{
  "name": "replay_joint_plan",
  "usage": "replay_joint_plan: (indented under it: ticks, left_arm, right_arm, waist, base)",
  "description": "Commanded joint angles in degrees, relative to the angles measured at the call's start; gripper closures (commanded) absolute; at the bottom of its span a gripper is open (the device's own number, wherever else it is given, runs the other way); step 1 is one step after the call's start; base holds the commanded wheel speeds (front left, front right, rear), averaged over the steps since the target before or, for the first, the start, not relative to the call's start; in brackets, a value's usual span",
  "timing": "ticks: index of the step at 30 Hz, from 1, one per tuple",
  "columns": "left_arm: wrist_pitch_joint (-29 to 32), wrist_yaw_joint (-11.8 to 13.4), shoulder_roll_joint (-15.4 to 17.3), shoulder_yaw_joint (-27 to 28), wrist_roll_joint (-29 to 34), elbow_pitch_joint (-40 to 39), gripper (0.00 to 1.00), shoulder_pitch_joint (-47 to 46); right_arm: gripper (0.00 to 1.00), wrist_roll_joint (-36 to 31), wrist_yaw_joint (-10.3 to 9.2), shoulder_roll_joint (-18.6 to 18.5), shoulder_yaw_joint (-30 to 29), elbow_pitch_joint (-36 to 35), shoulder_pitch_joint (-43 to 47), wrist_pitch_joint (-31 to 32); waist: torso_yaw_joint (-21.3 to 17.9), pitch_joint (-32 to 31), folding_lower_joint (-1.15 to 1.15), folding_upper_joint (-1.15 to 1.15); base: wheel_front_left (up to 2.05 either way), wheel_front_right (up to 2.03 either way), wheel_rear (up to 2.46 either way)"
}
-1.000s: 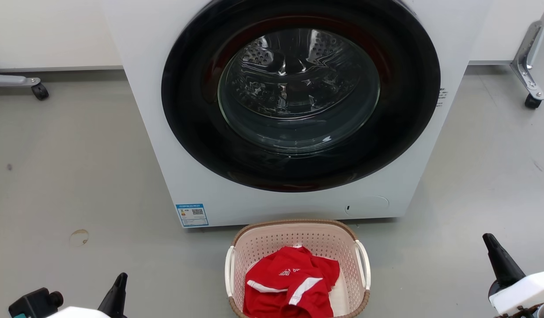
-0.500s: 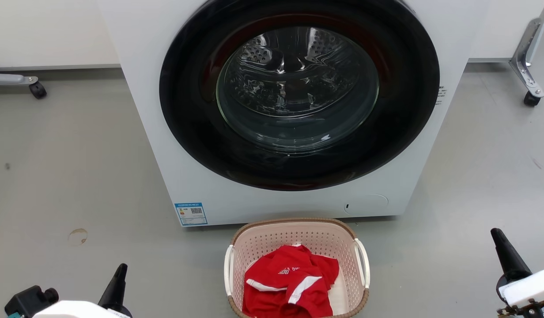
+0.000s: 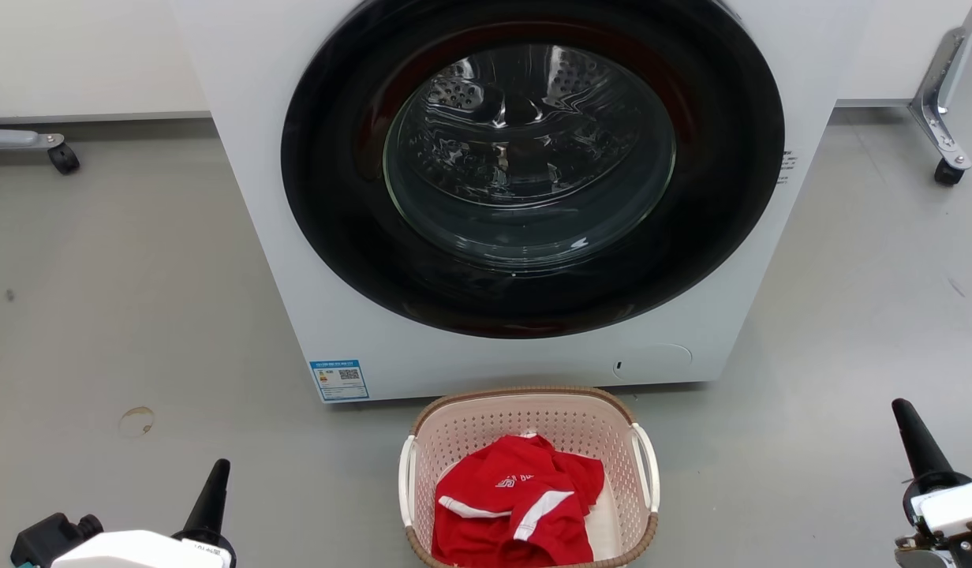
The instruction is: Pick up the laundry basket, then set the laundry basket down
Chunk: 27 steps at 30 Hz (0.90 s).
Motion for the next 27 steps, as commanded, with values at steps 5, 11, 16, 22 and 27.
replay_joint_plan:
  ticks: [5, 11, 16, 22, 27]
  left_arm:
    - [0.79, -2.03, -0.89, 3.76, -2.33, 0.11, 1.00, -4.38]
    - [1.29, -3.60, -2.71, 5.54, -4.25, 1.33, 1.00, -5.06]
    - [1.71, -4.92, -4.25, 7.04, -5.86, 2.36, 1.00, -5.64]
    - [2.23, -6.50, -6.10, 8.85, -7.77, 3.59, 1.00, -6.32]
    - [2.67, -7.81, -7.64, 10.37, -9.36, 4.61, 1.00, -6.90]
  right_arm:
    - [1.00, 3.76, -0.09, -1.19, -0.66, -0.87, -4.05, 0.32]
    - [1.00, 6.83, -0.10, -0.97, -1.38, -0.44, -4.57, 0.41]
    - [1.00, 9.41, -0.11, -0.78, -1.99, -0.07, -5.00, 0.49]
    - [1.00, 12.50, -0.12, -0.56, -2.71, 0.36, -5.52, 0.58]
    - [1.00, 15.08, -0.13, -0.38, -3.32, 0.72, -5.95, 0.66]
  waist:
    - [-0.08, 0.13, 0.00, 0.00]
    - [-0.16, 0.26, 0.00, 0.00]
    - [-0.24, 0.38, 0.00, 0.00]
    - [-0.32, 0.52, 0.00, 0.00]
    - [-0.39, 0.63, 0.00, 0.00]
  base:
    - [0.00, 0.00, 0.00]
    - [0.00, 0.00, 0.00]
    - [0.00, 0.00, 0.00]
    - [0.00, 0.00, 0.00]
    - [0.00, 0.00, 0.00]
